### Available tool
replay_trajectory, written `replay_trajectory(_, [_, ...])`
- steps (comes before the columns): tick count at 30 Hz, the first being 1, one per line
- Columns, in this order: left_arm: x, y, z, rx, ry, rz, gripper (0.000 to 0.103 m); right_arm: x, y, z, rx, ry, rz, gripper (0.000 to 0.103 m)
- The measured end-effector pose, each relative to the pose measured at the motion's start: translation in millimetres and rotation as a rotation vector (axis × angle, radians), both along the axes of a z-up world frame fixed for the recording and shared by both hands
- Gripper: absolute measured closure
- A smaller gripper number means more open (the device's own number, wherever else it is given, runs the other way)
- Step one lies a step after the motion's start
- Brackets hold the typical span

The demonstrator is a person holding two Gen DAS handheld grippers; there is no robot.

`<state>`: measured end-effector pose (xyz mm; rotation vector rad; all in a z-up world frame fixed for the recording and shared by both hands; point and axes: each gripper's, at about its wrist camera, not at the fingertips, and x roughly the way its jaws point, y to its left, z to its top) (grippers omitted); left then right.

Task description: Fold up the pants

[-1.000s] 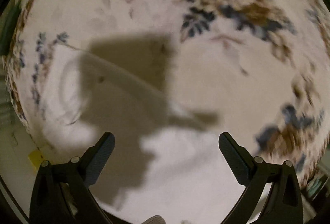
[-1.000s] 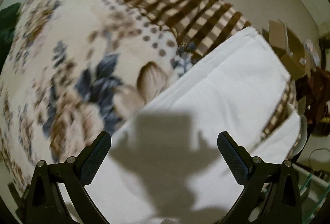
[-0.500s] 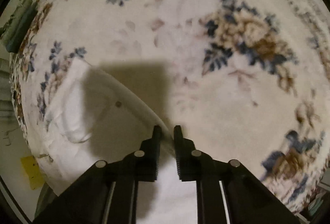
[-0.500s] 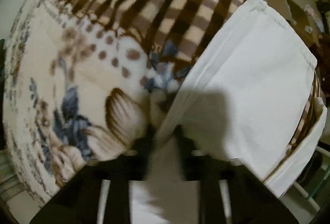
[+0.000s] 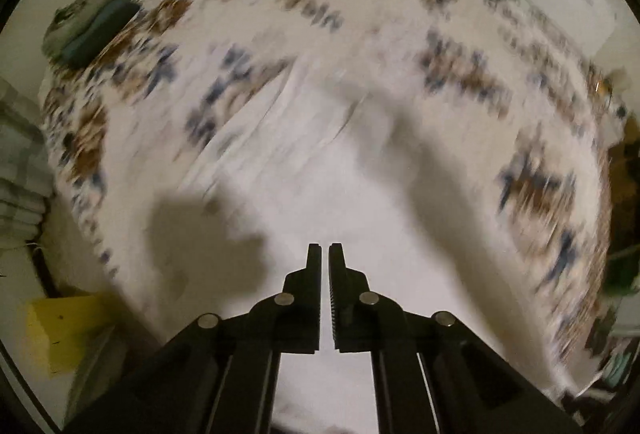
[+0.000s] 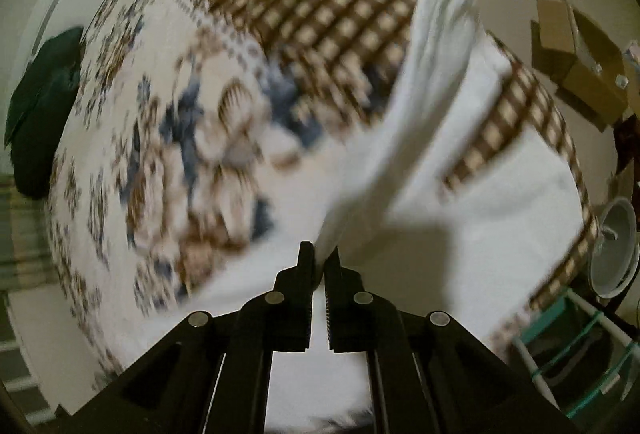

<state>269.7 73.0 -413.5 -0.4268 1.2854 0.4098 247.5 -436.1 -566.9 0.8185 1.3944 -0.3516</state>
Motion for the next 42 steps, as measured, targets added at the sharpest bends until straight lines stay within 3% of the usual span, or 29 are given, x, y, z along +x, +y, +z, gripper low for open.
replay_trajectory(2, [-27, 1, -21, -0.019, 0.062, 0.014, 0.101, -25, 6, -2, -0.017, 0.013, 0.040, 0.098])
replay_trajectory(5, [-52, 1, -51, -0.153, 0.132, 0.042, 0.100, -50, 17, -16, -0.017, 0.049, 0.074, 0.098])
replay_trajectory(8, [-41, -4, -58, -0.261, 0.094, 0.067, 0.099, -47, 17, -28, -0.042, 0.058, 0.082, 0.098])
replay_trajectory(10, [-13, -9, -54, -0.319, 0.023, 0.067, 0.095, -44, 17, -33, -0.069, 0.070, 0.096, 0.098])
replay_trajectory(15, [63, -6, -47, -0.421, -0.096, 0.119, 0.047, -36, 24, -35, -0.123, 0.085, 0.120, 0.098])
replay_trajectory(17, [95, -3, -47, -0.437, -0.120, 0.131, 0.044, -32, 27, -37, -0.134, 0.092, 0.117, 0.098])
replay_trajectory(23, [163, 8, -73, -0.350, -0.037, 0.128, 0.045, -34, 26, -41, -0.129, 0.102, 0.078, 0.098])
replay_trajectory(24, [170, 8, -78, -0.326, -0.027, 0.113, 0.052, -34, 25, -41, -0.129, 0.103, 0.072, 0.098])
replay_trajectory(25, [176, 9, -81, -0.295, -0.032, 0.094, 0.066, -33, 25, -42, -0.130, 0.103, 0.068, 0.098])
replay_trajectory(26, [175, 10, -81, -0.251, -0.026, 0.076, 0.097, -32, 26, -43, -0.127, 0.103, 0.064, 0.098])
replay_trajectory(30, [148, 26, -75, -0.201, -0.085, 0.020, 0.100, -32, 27, -42, -0.124, 0.094, 0.063, 0.098])
replay_trajectory(33, [111, 39, -66, -0.224, -0.114, 0.038, 0.100, -34, 25, -38, -0.127, 0.084, 0.064, 0.098])
replay_trajectory(37, [34, 53, -41, -0.237, -0.148, 0.061, 0.100, -44, 13, -28, -0.120, 0.066, 0.057, 0.098])
replay_trajectory(42, [-52, 50, -43, -0.226, -0.070, 0.068, 0.100, -61, 1, -29, -0.136, 0.094, 0.085, 0.098])
